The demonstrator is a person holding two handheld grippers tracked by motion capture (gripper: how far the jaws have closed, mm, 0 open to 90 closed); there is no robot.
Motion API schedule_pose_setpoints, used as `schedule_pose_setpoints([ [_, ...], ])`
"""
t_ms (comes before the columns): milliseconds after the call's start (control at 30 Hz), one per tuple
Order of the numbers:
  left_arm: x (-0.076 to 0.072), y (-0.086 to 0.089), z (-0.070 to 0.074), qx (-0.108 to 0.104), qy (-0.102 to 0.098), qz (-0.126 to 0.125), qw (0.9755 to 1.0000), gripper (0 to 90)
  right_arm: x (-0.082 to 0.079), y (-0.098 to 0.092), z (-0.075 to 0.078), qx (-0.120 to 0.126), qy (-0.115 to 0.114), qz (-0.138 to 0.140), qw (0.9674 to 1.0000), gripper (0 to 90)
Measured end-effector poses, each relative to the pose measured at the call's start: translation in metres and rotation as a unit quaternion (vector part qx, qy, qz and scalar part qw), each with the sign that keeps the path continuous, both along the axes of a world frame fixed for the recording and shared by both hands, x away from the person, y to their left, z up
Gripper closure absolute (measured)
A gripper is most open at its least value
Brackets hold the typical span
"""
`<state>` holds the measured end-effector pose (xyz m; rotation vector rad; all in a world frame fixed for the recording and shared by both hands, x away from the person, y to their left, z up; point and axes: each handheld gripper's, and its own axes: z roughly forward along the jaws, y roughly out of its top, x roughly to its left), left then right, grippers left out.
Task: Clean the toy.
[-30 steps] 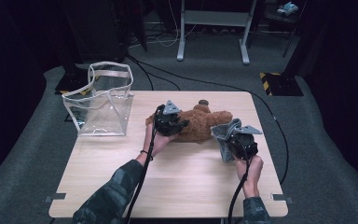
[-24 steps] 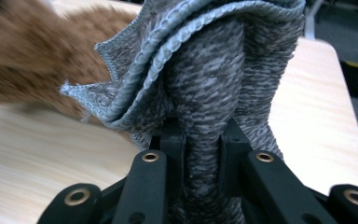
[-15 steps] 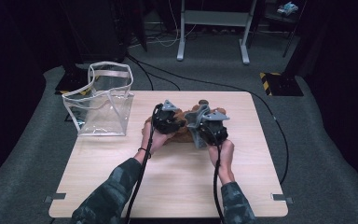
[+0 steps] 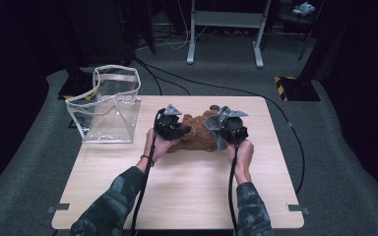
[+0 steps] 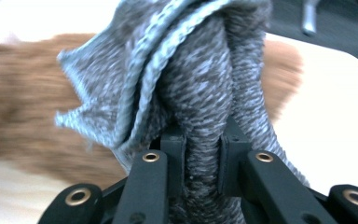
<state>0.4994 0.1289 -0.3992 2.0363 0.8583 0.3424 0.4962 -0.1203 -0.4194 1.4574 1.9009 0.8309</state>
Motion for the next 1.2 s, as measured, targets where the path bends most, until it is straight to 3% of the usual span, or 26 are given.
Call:
schedule_pose_setpoints([
  [133,0.001,0.0,-0.001,-0.001,0.001,0.003,1.0,74.3,0.001,-0.02,0.0,0.009,0.005,-0.032,0.9994,76.4],
  [233,0.002,0.001,-0.002,-0.003,0.004,0.004,1.0,73.7,-0.006,-0.025,0.005,0.023,-0.006,-0.027,0.9994,76.4],
  [267,0.003,0.002,-0.002,-0.003,0.004,0.004,1.0,73.5,-0.01,-0.021,0.008,0.027,-0.012,-0.02,0.9994,76.4],
  [400,0.003,0.002,-0.003,-0.009,0.007,0.003,0.9999,72.5,-0.025,0.014,0.02,0.036,-0.03,0.055,0.9974,76.4],
  [533,0.003,0.0,-0.003,-0.008,0.009,0.002,0.9999,72.0,-0.02,0.046,0.014,0.048,-0.013,0.102,0.9935,76.3],
  [567,0.003,0.0,-0.004,-0.007,0.009,0.001,0.9999,72.0,-0.016,0.051,0.011,0.04,-0.007,0.105,0.9937,76.3],
  [633,0.003,0.001,-0.003,-0.005,0.011,0.003,0.9999,72.0,-0.009,0.054,0.006,0.038,0.001,0.097,0.9946,76.4],
  [767,0.004,0.004,-0.004,-0.007,0.015,0.002,0.9999,72.1,-0.001,0.043,0.002,0.044,0.008,0.072,0.9964,76.4],
  [900,0.007,0.01,-0.005,-0.008,0.019,0.002,0.9998,72.0,0.008,0.012,0.001,0.035,0.009,0.013,0.9993,76.5],
  [967,0.007,0.011,-0.005,-0.009,0.019,0.005,0.9998,71.9,0.01,0.005,0.001,0.037,0.01,0.002,0.9993,76.5],
  [1000,0.007,0.011,-0.005,-0.009,0.02,0.005,0.9998,71.8,0.012,-0.006,-0.001,0.029,0.016,-0.022,0.9992,76.4],
  [1100,0.007,0.011,-0.004,-0.008,0.019,0.006,0.9998,71.3,0.007,-0.011,0.0,0.036,0.012,-0.025,0.999,76.4],
  [1200,0.008,0.01,-0.005,-0.011,0.019,0.009,0.9997,71.1,-0.007,0.0,0.007,0.037,-0.004,0.008,0.9993,76.3],
])
